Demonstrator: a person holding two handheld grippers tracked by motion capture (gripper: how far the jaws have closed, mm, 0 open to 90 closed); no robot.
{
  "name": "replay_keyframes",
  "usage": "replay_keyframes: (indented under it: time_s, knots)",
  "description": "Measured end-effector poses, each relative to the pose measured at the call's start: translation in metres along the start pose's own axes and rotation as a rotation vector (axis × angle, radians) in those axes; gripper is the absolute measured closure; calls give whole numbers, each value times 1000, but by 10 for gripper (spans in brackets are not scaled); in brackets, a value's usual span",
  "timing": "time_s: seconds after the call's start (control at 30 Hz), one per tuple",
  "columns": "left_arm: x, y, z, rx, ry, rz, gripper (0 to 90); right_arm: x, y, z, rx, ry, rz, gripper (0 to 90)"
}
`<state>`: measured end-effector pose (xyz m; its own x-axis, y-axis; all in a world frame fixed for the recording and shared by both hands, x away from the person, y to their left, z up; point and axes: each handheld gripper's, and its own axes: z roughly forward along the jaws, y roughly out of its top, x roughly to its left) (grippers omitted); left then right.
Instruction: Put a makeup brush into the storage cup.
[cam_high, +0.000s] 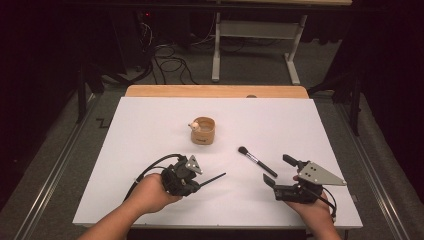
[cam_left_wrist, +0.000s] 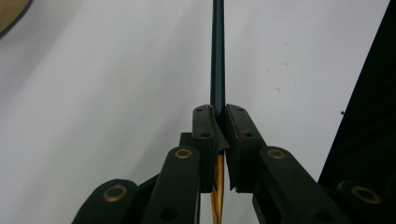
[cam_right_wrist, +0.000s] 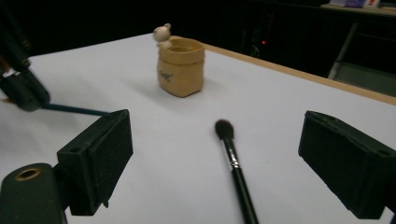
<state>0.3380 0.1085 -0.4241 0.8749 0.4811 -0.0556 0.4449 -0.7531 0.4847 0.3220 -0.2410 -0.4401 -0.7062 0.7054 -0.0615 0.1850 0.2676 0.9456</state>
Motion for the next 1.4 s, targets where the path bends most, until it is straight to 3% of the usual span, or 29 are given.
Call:
replay_keyframes:
  time_s: [0.17, 0.27, 0.63, 0.87, 1.1, 1.3, 1.4]
  knots:
    - [-2, 4, 5, 35, 16, 26, 830, 9, 2, 6, 17, 29, -27, 109]
    - [-3, 6, 5, 58, 22, 37, 830, 17, 3, 12, 22, 72, -54, 169]
    - [-2, 7, -11, 77, 40, 46, 830, 34, 8, 27, 67, 135, -149, 388]
    - [-1, 6, -19, 86, 44, 49, 830, 44, 16, 34, 84, 141, -204, 398]
    - [0, 8, -28, 91, 57, 54, 830, 54, 22, 44, 118, 158, -218, 425]
    - [2, 7, -29, 97, 51, 54, 830, 60, 27, 54, 136, 171, -240, 439]
    - [1, 7, -27, 102, 50, 61, 830, 64, 29, 59, 155, 185, -276, 442]
